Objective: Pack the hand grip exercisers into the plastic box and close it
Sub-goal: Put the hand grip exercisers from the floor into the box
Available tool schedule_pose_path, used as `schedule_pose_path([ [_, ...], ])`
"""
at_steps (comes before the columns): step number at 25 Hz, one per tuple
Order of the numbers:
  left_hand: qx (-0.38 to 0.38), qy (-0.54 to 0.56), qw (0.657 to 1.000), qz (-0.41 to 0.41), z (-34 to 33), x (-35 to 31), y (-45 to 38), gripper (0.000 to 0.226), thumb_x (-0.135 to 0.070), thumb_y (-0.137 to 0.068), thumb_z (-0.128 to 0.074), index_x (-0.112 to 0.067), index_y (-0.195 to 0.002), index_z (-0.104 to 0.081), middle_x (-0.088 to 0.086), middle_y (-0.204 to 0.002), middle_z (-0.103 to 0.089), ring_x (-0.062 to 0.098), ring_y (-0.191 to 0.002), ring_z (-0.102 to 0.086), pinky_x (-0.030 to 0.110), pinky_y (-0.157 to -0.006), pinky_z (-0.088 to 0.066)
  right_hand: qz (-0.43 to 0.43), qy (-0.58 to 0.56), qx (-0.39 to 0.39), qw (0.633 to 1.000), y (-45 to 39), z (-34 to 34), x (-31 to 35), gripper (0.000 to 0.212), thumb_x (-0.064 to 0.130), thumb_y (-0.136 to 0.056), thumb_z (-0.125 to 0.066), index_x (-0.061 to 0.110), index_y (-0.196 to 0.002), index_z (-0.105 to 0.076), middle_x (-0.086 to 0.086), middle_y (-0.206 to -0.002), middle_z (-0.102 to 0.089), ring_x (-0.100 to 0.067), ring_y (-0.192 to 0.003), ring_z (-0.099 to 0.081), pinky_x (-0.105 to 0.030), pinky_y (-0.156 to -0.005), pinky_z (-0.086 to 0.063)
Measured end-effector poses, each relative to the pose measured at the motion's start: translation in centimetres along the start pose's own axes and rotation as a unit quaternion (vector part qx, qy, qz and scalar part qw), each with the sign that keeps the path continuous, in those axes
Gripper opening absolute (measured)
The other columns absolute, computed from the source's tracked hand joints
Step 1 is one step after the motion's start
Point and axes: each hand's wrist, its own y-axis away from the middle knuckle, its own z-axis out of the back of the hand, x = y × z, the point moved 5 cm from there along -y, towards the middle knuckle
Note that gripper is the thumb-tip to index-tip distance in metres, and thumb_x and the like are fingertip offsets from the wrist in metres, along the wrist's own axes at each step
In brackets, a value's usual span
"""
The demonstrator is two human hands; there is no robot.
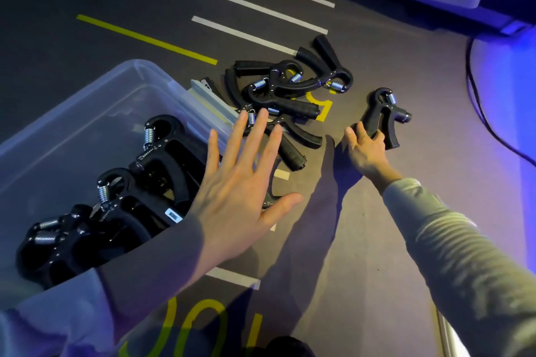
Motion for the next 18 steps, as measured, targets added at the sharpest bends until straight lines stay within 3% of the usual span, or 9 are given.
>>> schedule_pose_path([
  [2, -0.001, 0.002, 1.0, 0.0, 0.3, 0.0, 0.1, 0.082, -0.065, -0.085, -0.022, -0.013, -0.148, -0.013, 0.007, -0.157, 0.001, 0.025, -0.143, 0.009, 0.05, -0.11, 0.005, 0.018, -0.029, -0.007, 0.999, 0.9, 0.1, 0.6, 0.036, 0.039, -0.099, -0.032, 0.014, -0.119, -0.047, -0.018, -0.137, -0.032, -0.034, -0.118, -0.035, -0.038, -0.098, -0.029],
  [5, 0.007, 0.003, 1.0, 0.0, 0.6, 0.3, 1.1, 0.083, -0.066, -0.084, -0.018, -0.014, -0.148, -0.006, 0.007, -0.156, 0.01, 0.023, -0.141, 0.017, 0.048, -0.109, 0.013, 0.059, -0.075, -0.03, 0.995, 3.1, 0.7, 1.5, 0.042, 0.04, -0.098, -0.034, 0.013, -0.129, -0.046, -0.018, -0.137, -0.032, -0.031, -0.119, -0.039, -0.036, -0.101, -0.031],
  [8, 0.002, -0.033, 0.999, -0.009, 1.0, 0.9, 3.1, 0.083, -0.065, -0.085, -0.021, -0.011, -0.147, -0.015, 0.012, -0.156, -0.001, 0.029, -0.142, 0.005, 0.053, -0.108, 0.004, 0.112, -0.099, -0.027, 0.988, 6.5, 0.9, 2.7, 0.053, 0.05, -0.093, -0.034, 0.016, -0.13, -0.05, -0.016, -0.132, -0.044, -0.025, -0.112, -0.044, -0.035, -0.096, -0.037],
  [11, -0.013, -0.086, 0.996, -0.011, 1.7, 1.9, 5.1, 0.082, -0.064, -0.085, -0.025, -0.007, -0.144, -0.026, 0.016, -0.153, -0.016, 0.035, -0.141, -0.012, 0.058, -0.105, -0.005, 0.158, -0.166, -0.046, 0.972, 10.7, 1.2, 5.1, 0.034, 0.025, -0.101, -0.037, 0.008, -0.126, -0.054, -0.019, -0.112, -0.057, -0.022, -0.102, -0.052, -0.036, -0.09, -0.041],
  [12, -0.018, -0.095, 0.995, -0.007, 2.3, 2.4, 5.8, 0.082, -0.063, -0.084, -0.026, -0.007, -0.144, -0.027, 0.016, -0.153, -0.018, 0.037, -0.14, -0.015, 0.059, -0.104, -0.006, 0.172, -0.186, -0.053, 0.966, 12.2, 1.5, 6.1, 0.034, 0.021, -0.101, -0.038, 0.006, -0.126, -0.054, -0.012, -0.11, -0.059, -0.016, -0.099, -0.053, -0.032, -0.089, -0.042],
  [14, -0.022, -0.1, 0.995, 0.003, 3.5, 3.5, 7.1, 0.083, -0.064, -0.085, -0.024, -0.007, -0.144, -0.025, 0.016, -0.153, -0.016, 0.037, -0.141, -0.013, 0.06, -0.106, -0.006, 0.211, -0.221, -0.069, 0.95, 15.2, 2.3, 8.3, 0.035, 0.026, -0.1, -0.041, 0.009, -0.127, -0.055, -0.002, -0.113, -0.058, -0.008, -0.101, -0.051, -0.019, -0.088, -0.04],
  [16, -0.026, -0.1, 0.995, 0.013, 4.6, 4.6, 8.5, 0.083, -0.065, -0.086, -0.021, -0.007, -0.145, -0.022, 0.016, -0.154, -0.012, 0.035, -0.142, -0.008, 0.057, -0.107, 0.0, 0.251, -0.247, -0.089, 0.932, 18.2, 3.0, 10.9, 0.038, 0.035, -0.093, -0.046, 0.017, -0.125, -0.057, -0.005, -0.122, -0.057, -0.007, -0.11, -0.052, -0.008, -0.089, -0.038],
  [18, -0.033, -0.096, 0.995, 0.026, 5.6, 5.7, 9.9, 0.084, -0.065, -0.086, -0.019, -0.008, -0.146, -0.019, 0.015, -0.155, -0.009, 0.033, -0.142, -0.005, 0.054, -0.107, 0.004, 0.315, -0.261, -0.088, 0.908, 22.0, 3.3, 14.2, 0.039, 0.034, -0.089, -0.052, 0.017, -0.123, -0.055, -0.011, -0.13, -0.052, -0.008, -0.118, -0.05, -0.007, -0.091, -0.038],
])
